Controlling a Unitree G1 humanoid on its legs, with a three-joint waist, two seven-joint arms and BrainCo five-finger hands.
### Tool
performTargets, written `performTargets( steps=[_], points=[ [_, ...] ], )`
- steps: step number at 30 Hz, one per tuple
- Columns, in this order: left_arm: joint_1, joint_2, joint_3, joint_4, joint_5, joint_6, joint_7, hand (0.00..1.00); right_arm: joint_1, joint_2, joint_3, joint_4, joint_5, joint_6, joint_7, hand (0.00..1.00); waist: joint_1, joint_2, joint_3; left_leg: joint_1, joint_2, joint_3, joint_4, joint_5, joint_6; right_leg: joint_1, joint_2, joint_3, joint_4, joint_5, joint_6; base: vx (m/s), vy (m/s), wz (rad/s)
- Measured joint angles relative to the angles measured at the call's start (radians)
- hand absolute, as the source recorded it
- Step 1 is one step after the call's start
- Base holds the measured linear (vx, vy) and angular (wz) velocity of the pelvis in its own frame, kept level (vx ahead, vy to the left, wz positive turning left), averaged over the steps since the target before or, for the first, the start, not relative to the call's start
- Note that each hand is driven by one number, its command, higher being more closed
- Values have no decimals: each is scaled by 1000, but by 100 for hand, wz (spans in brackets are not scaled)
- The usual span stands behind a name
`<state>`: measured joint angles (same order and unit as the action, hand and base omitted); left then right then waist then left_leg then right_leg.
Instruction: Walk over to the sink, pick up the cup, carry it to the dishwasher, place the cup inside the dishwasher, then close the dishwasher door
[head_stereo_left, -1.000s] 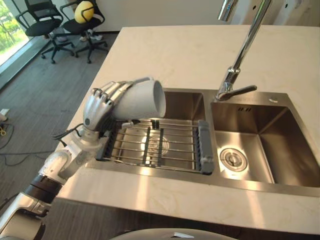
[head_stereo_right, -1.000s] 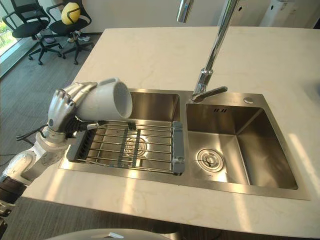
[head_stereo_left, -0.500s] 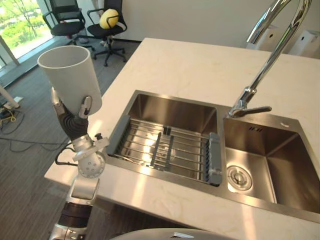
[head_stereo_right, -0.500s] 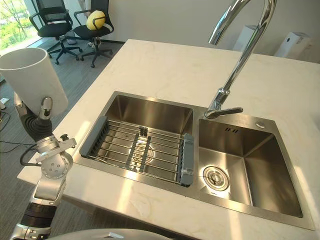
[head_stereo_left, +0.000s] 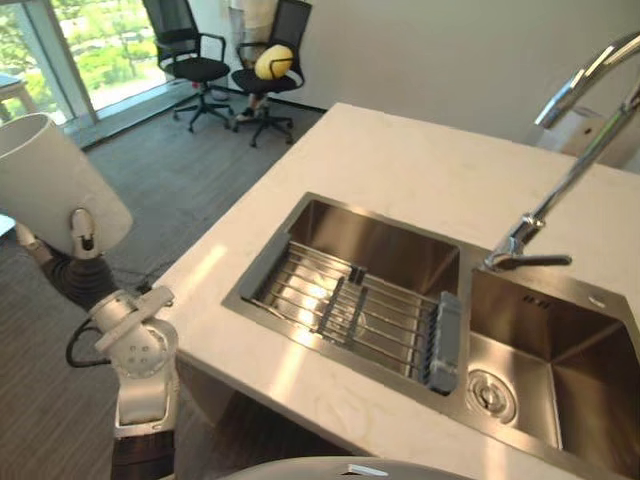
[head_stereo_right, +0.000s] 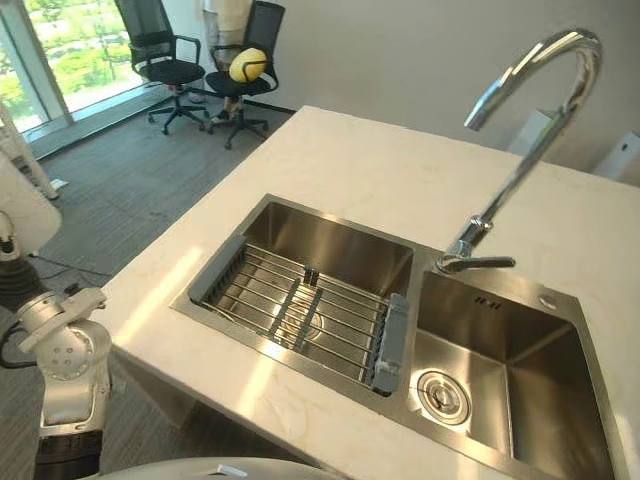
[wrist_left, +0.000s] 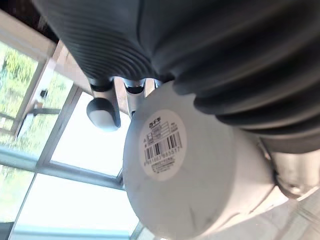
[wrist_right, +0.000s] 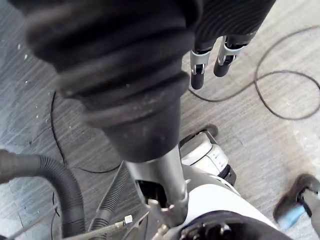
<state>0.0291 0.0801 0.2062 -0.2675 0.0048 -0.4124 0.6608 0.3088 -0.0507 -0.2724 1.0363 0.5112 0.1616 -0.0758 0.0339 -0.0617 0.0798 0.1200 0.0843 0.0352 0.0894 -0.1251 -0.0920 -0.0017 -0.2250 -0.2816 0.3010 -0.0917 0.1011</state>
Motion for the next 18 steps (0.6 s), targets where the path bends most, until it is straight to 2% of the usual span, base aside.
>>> performTargets(
  steps=[3,4,5,6,7,8,9,10,11,12,14,15,16,17,18],
  points=[
    [4,0,47,4,1,0,25,100,-6,-1,27,0,-6,0,-3,0,4,-5,-2,-40,10,-51,12,11,-7,-17,20,73,39,-14,6,0,-42,52],
    [5,1,75,5,1,0,32,100,-13,-1,38,0,-6,-1,-3,0,4,-7,-1,-56,9,-67,20,20,-7,-52,20,123,122,-52,7,-19,-88,56],
    [15,1,109,5,0,0,37,100,-17,-6,57,2,-7,0,-3,0,6,-8,-2,-74,2,-85,41,23,-19,-76,20,161,173,-74,23,-18,-151,58],
    [26,2,128,5,0,-3,42,100,-13,-18,79,4,-10,-7,-1,0,9,-4,-6,-95,1,-98,57,22,-23,-75,22,168,161,-89,46,-12,-117,40],
    [32,2,138,4,0,-6,49,100,-2,-22,98,1,-20,-18,0,0,16,-1,-12,-114,3,-98,69,22,-23,-72,26,165,137,-99,52,-33,-147,21],
    [40,-1,153,4,-2,-17,56,100,-2,-42,114,3,-33,-6,1,0,34,16,-16,-159,16,-99,92,32,-29,-69,48,167,78,-117,44,-45,-106,10],
    [42,0,158,4,-3,-17,56,100,-5,-52,116,2,-37,-2,5,0,35,31,-6,-169,23,-99,97,40,-26,-72,57,171,82,-116,40,-117,-158,28],
    [45,5,153,4,-4,-17,51,100,-6,-62,140,2,-44,6,14,0,36,43,2,-172,24,-98,98,54,-34,-84,62,191,123,-144,29,-124,-100,32],
    [53,5,153,4,-6,-19,52,100,-6,-62,134,2,-43,7,14,0,36,49,5,-170,23,-97,98,58,-32,-83,62,193,132,-152,23,-187,-115,37],
    [70,5,153,4,-13,-25,52,100,-4,-71,136,2,-45,13,21,0,30,70,9,-170,24,-97,97,61,-26,-81,63,187,144,-161,21,-184,-101,25],
    [90,5,148,6,-14,-33,47,100,-6,-88,149,2,-47,23,39,0,24,85,7,-169,29,-97,87,72,0,-81,66,173,161,-176,10,-165,-83,33],
    [92,6,145,9,-14,-44,38,100,-6,-91,150,2,-47,26,48,0,18,90,7,-168,30,-90,61,95,43,-81,63,158,168,-178,6,-175,-92,63],
    [91,10,145,16,-21,-62,21,100,-5,-93,146,3,-45,26,54,0,4,101,13,-167,38,-42,29,105,110,-73,60,148,169,-181,0,-196,-119,85],
    [89,14,145,24,-22,-72,9,100,-2,-92,142,4,-45,19,55,0,-9,100,16,-164,47,-5,12,104,130,-63,60,142,165,-182,-6,-123,-117,119],
    [77,20,145,51,-23,-84,-11,100,3,-88,118,14,-44,9,56,0,-25,97,27,-150,71,77,-21,102,132,-39,60,125,158,-176,-20,-121,-102,137]
  ],
)
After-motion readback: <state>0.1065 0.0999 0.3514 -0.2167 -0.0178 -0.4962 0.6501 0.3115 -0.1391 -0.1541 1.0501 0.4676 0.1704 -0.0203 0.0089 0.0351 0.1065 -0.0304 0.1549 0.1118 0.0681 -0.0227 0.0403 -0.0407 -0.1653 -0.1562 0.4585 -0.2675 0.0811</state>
